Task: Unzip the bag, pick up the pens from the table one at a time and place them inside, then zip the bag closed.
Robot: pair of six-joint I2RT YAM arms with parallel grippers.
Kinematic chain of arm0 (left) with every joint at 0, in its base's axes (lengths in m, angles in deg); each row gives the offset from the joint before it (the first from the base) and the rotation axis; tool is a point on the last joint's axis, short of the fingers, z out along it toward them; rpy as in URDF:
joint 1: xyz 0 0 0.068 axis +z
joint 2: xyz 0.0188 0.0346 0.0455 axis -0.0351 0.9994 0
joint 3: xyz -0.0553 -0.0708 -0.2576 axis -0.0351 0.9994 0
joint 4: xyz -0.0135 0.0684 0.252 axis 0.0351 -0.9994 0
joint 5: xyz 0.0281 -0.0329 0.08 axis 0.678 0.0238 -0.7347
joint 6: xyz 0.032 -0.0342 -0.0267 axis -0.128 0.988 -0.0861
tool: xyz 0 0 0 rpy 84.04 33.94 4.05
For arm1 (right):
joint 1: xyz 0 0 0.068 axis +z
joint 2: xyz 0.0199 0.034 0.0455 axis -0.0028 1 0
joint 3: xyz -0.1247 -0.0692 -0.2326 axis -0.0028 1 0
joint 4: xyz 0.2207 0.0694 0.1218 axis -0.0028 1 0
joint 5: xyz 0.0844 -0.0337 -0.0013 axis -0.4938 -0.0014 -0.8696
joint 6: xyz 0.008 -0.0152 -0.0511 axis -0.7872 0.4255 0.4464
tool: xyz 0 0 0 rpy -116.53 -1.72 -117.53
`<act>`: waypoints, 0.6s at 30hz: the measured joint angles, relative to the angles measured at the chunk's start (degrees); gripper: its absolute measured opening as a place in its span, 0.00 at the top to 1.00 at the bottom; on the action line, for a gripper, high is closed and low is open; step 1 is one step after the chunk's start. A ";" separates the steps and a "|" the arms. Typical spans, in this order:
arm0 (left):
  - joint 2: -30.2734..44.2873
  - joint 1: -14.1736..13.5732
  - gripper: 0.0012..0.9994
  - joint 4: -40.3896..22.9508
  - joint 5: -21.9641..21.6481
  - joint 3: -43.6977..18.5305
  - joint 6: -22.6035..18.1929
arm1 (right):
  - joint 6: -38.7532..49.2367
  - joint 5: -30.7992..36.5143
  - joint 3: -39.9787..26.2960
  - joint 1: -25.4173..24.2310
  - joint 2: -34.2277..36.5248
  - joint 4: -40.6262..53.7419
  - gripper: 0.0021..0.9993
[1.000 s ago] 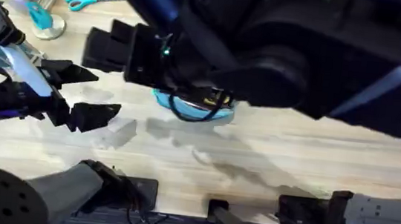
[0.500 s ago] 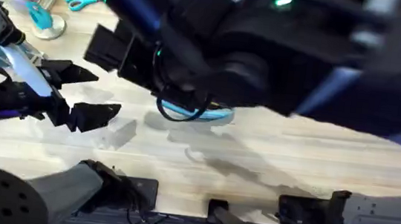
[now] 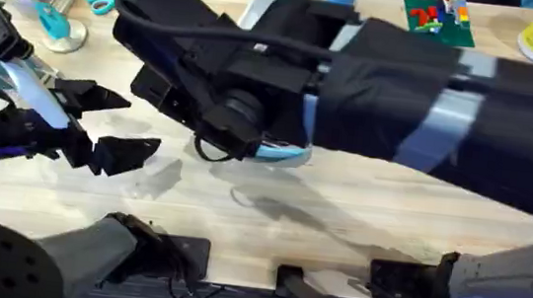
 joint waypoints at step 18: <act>0.00 0.00 0.01 0.00 0.36 0.00 0.00 | -6.27 5.39 0.00 -0.17 6.31 -7.31 0.00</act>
